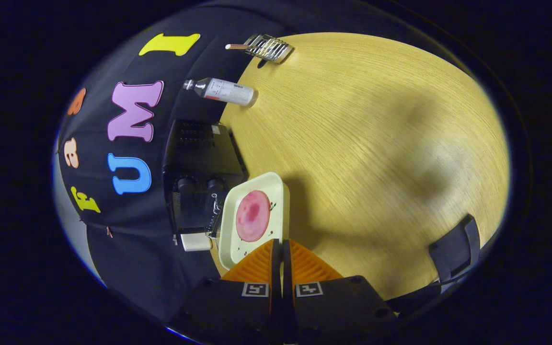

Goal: Open the toaster oven, put the food inside, and close the toaster oven door.

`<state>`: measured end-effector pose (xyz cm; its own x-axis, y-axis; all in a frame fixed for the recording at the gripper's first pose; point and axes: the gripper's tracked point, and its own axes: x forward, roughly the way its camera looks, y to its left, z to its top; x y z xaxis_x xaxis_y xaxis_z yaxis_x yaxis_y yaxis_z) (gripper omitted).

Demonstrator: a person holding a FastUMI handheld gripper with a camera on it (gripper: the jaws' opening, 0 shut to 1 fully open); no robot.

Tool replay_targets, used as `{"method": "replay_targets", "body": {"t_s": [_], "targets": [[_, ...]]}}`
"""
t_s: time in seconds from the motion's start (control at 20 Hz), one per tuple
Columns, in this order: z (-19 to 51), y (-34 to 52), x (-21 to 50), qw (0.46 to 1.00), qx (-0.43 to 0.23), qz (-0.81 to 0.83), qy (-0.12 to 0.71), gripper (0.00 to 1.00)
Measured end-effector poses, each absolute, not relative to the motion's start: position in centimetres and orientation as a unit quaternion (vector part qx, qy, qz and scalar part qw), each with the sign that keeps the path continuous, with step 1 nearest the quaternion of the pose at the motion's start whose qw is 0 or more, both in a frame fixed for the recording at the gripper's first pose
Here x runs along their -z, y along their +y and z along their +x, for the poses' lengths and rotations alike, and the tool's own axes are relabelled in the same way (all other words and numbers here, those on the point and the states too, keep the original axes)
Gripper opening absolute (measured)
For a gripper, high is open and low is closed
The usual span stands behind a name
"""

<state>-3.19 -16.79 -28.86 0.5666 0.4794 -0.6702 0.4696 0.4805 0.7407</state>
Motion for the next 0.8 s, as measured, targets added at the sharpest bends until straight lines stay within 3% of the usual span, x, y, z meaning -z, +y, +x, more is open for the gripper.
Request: {"method": "replay_targets", "body": {"t_s": [0.4,0.8], "targets": [[-1.1,-7.4,24.5,0.727,-0.015,0.534,0.431,0.06],[2.5,1.5,25.6,0.737,-0.001,0.559,0.380,0.06]]}}
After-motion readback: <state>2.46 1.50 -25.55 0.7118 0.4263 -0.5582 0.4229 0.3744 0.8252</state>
